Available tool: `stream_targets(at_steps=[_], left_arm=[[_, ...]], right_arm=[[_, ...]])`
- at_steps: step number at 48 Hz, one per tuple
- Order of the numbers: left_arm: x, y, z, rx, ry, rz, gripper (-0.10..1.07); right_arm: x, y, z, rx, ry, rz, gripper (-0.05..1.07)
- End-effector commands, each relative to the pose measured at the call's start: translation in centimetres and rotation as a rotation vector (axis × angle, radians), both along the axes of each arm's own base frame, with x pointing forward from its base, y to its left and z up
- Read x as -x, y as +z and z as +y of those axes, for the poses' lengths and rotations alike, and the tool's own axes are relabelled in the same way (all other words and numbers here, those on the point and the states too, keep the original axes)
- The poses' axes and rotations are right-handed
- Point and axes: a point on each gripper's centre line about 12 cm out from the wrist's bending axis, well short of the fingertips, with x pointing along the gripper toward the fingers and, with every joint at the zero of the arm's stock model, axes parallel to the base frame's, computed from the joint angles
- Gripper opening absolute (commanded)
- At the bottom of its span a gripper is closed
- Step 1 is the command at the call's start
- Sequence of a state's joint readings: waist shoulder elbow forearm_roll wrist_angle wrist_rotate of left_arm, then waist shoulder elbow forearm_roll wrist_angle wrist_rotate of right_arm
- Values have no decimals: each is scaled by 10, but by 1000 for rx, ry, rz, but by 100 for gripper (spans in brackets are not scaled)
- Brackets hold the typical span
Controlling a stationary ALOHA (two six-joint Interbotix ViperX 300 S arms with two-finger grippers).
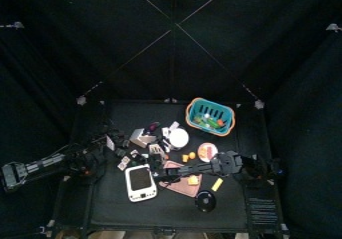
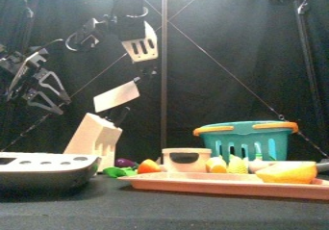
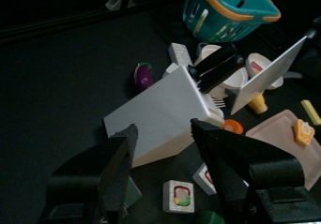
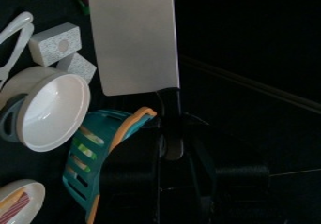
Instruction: Place cleaver back in holder
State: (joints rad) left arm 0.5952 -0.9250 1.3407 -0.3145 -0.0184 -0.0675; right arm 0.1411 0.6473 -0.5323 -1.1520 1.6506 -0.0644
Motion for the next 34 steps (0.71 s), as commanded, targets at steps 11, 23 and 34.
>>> stream_targets(at_steps=[11,23,34], left_arm=[[-3,7,2,-13,1,-15,87],[-3,7,2,-17,-2,-12,87],[-3,7,2,-16,-1,-13,87]], right_arm=[[5,11,-5,1,-9,-16,53],[6,9,-6,2,-11,-10,53],[5,6,-6,3,-13,-6,53]])
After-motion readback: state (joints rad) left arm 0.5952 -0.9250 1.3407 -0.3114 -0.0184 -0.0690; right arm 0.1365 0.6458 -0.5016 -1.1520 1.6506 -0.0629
